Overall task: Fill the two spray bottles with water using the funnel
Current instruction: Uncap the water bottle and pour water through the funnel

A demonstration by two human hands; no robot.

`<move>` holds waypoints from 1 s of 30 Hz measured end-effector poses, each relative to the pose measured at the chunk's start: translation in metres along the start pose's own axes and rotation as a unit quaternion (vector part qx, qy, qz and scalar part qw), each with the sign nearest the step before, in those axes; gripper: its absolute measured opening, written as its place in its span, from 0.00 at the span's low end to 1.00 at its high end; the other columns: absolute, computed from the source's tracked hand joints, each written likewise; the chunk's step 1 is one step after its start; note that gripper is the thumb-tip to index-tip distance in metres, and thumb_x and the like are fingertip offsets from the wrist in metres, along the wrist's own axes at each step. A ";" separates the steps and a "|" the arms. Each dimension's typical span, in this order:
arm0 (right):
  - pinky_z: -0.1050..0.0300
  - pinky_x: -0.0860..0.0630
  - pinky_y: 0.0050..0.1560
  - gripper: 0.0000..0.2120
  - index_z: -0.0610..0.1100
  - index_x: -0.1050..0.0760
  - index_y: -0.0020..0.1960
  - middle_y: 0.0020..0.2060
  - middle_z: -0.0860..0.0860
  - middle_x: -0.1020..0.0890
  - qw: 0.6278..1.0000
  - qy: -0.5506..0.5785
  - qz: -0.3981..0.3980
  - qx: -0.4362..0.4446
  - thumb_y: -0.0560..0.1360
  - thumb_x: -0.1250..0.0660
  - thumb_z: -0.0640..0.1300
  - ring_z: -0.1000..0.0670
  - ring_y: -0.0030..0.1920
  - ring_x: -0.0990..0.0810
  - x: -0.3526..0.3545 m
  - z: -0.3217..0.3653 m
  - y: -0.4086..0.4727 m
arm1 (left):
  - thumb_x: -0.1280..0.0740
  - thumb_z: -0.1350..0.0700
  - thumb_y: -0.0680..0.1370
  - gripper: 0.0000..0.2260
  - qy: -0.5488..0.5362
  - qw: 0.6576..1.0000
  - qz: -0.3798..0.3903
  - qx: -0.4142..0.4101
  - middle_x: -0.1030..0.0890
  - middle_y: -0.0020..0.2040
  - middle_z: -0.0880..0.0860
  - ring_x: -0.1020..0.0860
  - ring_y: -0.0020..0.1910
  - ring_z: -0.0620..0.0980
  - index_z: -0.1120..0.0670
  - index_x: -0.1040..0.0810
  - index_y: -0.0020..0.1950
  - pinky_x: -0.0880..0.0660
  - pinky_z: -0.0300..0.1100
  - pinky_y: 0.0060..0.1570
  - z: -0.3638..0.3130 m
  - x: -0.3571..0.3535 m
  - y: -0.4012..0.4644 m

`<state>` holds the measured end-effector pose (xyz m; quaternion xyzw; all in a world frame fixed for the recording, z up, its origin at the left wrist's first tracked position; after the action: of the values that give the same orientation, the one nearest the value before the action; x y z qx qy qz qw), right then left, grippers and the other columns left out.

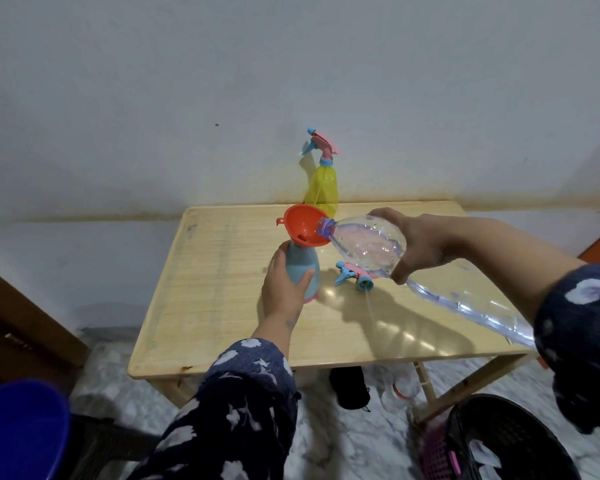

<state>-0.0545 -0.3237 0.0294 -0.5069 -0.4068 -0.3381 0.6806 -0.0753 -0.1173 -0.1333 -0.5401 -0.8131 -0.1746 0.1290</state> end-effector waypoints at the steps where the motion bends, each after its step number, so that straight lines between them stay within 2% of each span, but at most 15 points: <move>1: 0.46 0.21 0.52 0.53 0.64 0.54 0.72 0.48 0.43 0.22 1.000 0.000 0.001 -0.001 0.58 0.24 0.53 0.39 0.49 0.19 0.000 0.000 -0.001 | 0.27 0.54 0.75 0.29 0.000 1.000 0.001 -0.001 0.27 0.67 0.47 0.27 0.64 0.49 0.48 0.35 0.73 0.27 0.49 0.63 0.000 0.000 0.000; 4: 0.43 0.21 0.53 0.53 0.65 0.54 0.71 0.45 0.44 0.22 1.000 0.007 0.000 0.001 0.55 0.25 0.54 0.39 0.48 0.19 0.002 0.001 -0.002 | 0.27 0.55 0.75 0.29 0.007 1.000 0.002 -0.004 0.27 0.67 0.48 0.27 0.65 0.50 0.50 0.35 0.73 0.28 0.46 0.63 -0.002 0.000 0.001; 9: 0.44 0.21 0.53 0.52 0.65 0.54 0.72 0.44 0.46 0.23 1.000 0.011 -0.007 -0.001 0.60 0.23 0.51 0.40 0.49 0.20 0.009 0.002 -0.005 | 0.28 0.55 0.75 0.30 0.019 1.000 0.006 0.007 0.27 0.67 0.49 0.28 0.64 0.50 0.50 0.36 0.74 0.30 0.43 0.60 -0.005 0.002 0.001; 14: 0.42 0.21 0.52 0.55 0.68 0.55 0.68 0.49 0.44 0.21 1.000 -0.002 -0.017 -0.003 0.50 0.26 0.57 0.41 0.49 0.20 0.016 0.006 -0.006 | 0.28 0.55 0.75 0.30 0.019 1.000 0.008 0.017 0.27 0.67 0.49 0.28 0.65 0.50 0.51 0.36 0.75 0.30 0.43 0.61 -0.005 0.002 0.000; 20: 0.43 0.20 0.51 0.53 0.66 0.55 0.71 0.54 0.42 0.22 1.000 -0.002 -0.009 -0.016 0.60 0.22 0.49 0.41 0.49 0.20 0.022 0.003 -0.009 | 0.28 0.56 0.75 0.31 0.013 1.000 0.011 0.022 0.27 0.68 0.50 0.28 0.65 0.51 0.50 0.36 0.75 0.28 0.48 0.63 -0.006 0.002 0.001; 26: 0.41 0.23 0.56 0.55 0.66 0.56 0.72 0.56 0.41 0.22 1.000 -0.007 -0.005 -0.025 0.59 0.22 0.49 0.40 0.52 0.20 0.023 0.002 -0.010 | 0.28 0.55 0.75 0.31 0.018 1.000 0.009 0.023 0.27 0.68 0.51 0.28 0.66 0.52 0.51 0.36 0.75 0.28 0.48 0.63 -0.006 0.001 0.001; 30: 0.41 0.21 0.52 0.55 0.66 0.55 0.71 0.56 0.42 0.23 1.000 -0.012 -0.001 -0.027 0.59 0.22 0.49 0.40 0.50 0.20 0.023 0.003 -0.012 | 0.28 0.55 0.75 0.31 0.020 0.999 0.010 0.026 0.28 0.68 0.50 0.28 0.66 0.52 0.51 0.37 0.75 0.28 0.48 0.63 -0.006 0.001 0.001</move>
<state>-0.0554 -0.3250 0.0550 -0.5288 -0.4066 -0.3438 0.6610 -0.0743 -0.1188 -0.1273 -0.5412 -0.8091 -0.1626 0.1612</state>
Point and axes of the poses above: each hand's wrist, its own y-axis towards the middle knuckle, its own x-axis out of the back of the hand, z = x × y, the point moved 3 cm from there along y, towards the middle knuckle
